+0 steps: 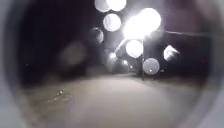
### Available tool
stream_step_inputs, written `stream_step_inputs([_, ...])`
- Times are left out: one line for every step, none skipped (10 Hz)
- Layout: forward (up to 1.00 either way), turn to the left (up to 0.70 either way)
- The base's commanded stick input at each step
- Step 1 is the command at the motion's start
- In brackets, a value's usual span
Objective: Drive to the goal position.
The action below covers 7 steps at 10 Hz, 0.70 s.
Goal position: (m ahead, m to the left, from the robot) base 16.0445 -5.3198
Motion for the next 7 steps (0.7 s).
stream_step_inputs([1.00,-0.36])
stream_step_inputs([1.00,-0.21])
stream_step_inputs([1.00,0.00])
stream_step_inputs([1.00,0.00])
stream_step_inputs([1.00,0.00])
stream_step_inputs([1.00,0.00])
stream_step_inputs([1.00,0.00])
